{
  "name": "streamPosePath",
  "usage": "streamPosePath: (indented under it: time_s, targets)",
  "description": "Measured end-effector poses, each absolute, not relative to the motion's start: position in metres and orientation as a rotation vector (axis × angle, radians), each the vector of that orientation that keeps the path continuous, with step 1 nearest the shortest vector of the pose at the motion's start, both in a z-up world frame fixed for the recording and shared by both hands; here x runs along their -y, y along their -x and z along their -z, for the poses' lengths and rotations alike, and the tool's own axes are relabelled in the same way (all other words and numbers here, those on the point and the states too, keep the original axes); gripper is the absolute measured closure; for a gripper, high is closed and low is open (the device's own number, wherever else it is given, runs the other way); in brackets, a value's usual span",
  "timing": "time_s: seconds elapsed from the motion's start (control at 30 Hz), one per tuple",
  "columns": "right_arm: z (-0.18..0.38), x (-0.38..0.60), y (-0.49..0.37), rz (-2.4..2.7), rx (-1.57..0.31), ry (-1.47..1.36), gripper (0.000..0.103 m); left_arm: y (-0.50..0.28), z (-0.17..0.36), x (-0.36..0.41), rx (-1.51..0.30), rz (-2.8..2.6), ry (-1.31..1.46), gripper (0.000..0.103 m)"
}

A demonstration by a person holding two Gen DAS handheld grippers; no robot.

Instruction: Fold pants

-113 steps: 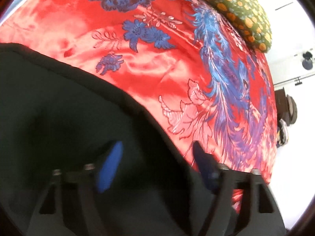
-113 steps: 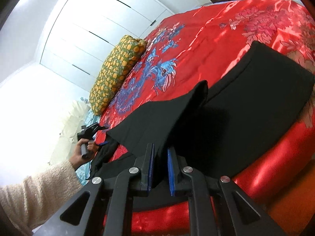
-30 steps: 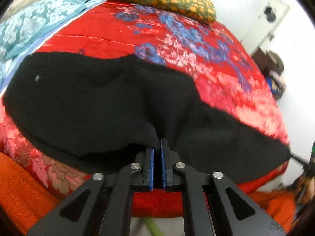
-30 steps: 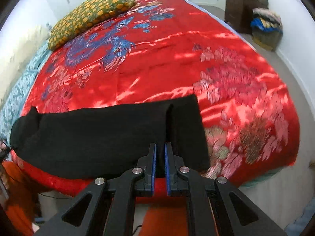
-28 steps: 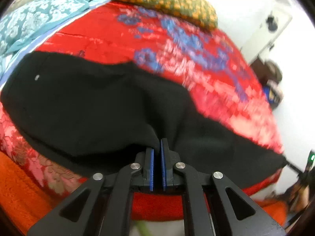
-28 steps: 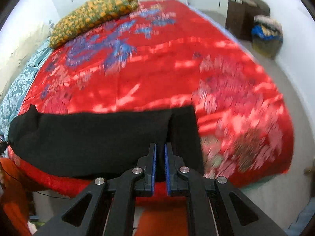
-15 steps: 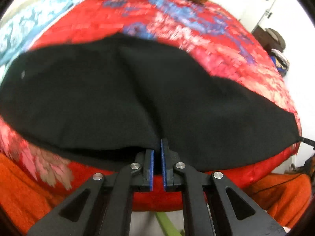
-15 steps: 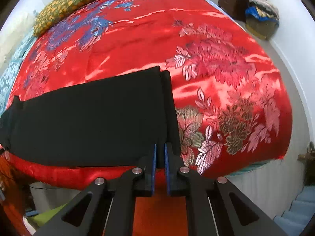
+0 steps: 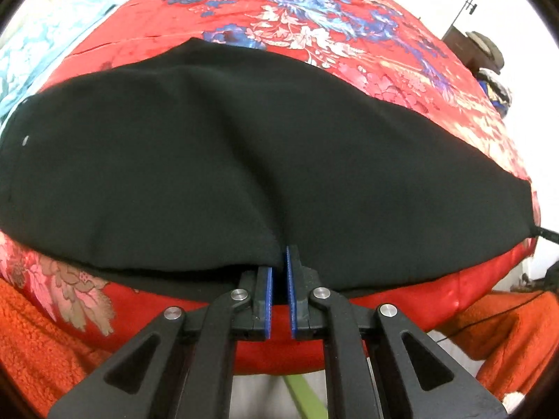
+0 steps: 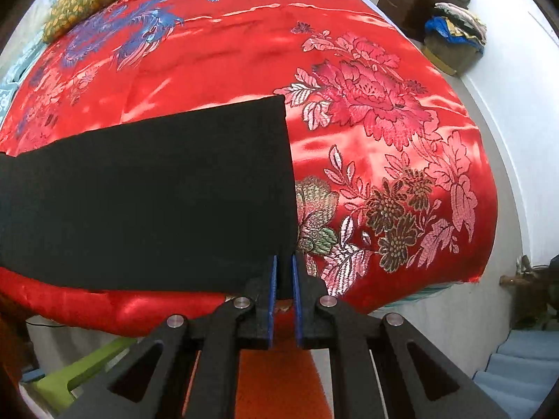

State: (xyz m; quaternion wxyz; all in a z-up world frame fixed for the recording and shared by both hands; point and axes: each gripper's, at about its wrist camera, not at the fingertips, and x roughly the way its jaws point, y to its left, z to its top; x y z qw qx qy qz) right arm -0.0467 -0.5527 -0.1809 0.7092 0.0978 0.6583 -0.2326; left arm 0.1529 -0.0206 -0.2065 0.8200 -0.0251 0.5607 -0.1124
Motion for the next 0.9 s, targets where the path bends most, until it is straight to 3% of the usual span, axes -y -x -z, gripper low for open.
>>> streamPosePath:
  time_s: [0.03, 0.07, 0.1, 0.17, 0.23, 0.3, 0.37, 0.43, 0.63, 0.7, 0.77, 0.83, 0.87, 0.9]
  targets:
    - [0.180, 0.552, 0.046, 0.531, -1.463, -0.206, 0.091, -0.154, 0.206, 0.020, -1.193, 0.241, 0.053, 0.097]
    - [0.180, 0.551, 0.045, 0.539, -1.462, -0.200, 0.081, -0.154, 0.206, 0.020, -1.193, 0.244, 0.054, 0.097]
    - [0.177, 0.551, 0.045, 0.562, -1.462, -0.180, 0.059, -0.156, 0.205, 0.019, -1.195, 0.246, 0.061, 0.097]
    - [0.167, 0.547, 0.045, 0.614, -1.425, -0.133, 0.040, -0.155, 0.206, 0.017, -1.195, 0.251, 0.073, 0.097]
    - [0.141, 0.531, 0.043, 0.687, -1.333, -0.041, 0.040, -0.153, 0.205, 0.016, -1.190, 0.260, 0.083, 0.098]
    - [0.123, 0.511, 0.038, 0.678, -1.255, -0.022, 0.024, -0.152, 0.203, 0.014, -1.189, 0.262, 0.095, 0.099]
    - [0.112, 0.479, 0.030, 0.598, -1.163, -0.071, 0.016, -0.151, 0.200, 0.013, -1.181, 0.264, 0.097, 0.099]
    - [0.119, 0.441, 0.016, 0.486, -1.132, -0.115, 0.016, -0.149, 0.197, 0.013, -1.174, 0.265, 0.095, 0.099]
    - [0.195, 0.368, -0.025, 0.301, -1.248, -0.192, 0.016, -0.144, 0.201, 0.008, -1.198, 0.263, 0.093, 0.099]
    - [0.221, 0.359, -0.026, 0.307, -1.298, -0.181, 0.009, -0.144, 0.206, 0.007, -1.209, 0.263, 0.095, 0.097]
    - [0.222, 0.354, -0.025, 0.324, -1.277, -0.160, 0.004, -0.144, 0.208, 0.008, -1.218, 0.250, 0.088, 0.090]
    - [0.223, 0.359, -0.023, 0.331, -1.282, -0.200, 0.000, -0.144, 0.208, 0.006, -1.233, 0.222, 0.076, 0.064]
    - [0.227, 0.359, -0.022, 0.329, -1.279, -0.214, 0.000, -0.143, 0.207, 0.004, -1.239, 0.209, 0.073, 0.044]
    - [0.227, 0.359, -0.020, 0.325, -1.267, -0.216, 0.000, -0.140, 0.205, -0.001, -1.255, 0.185, 0.079, 0.038]
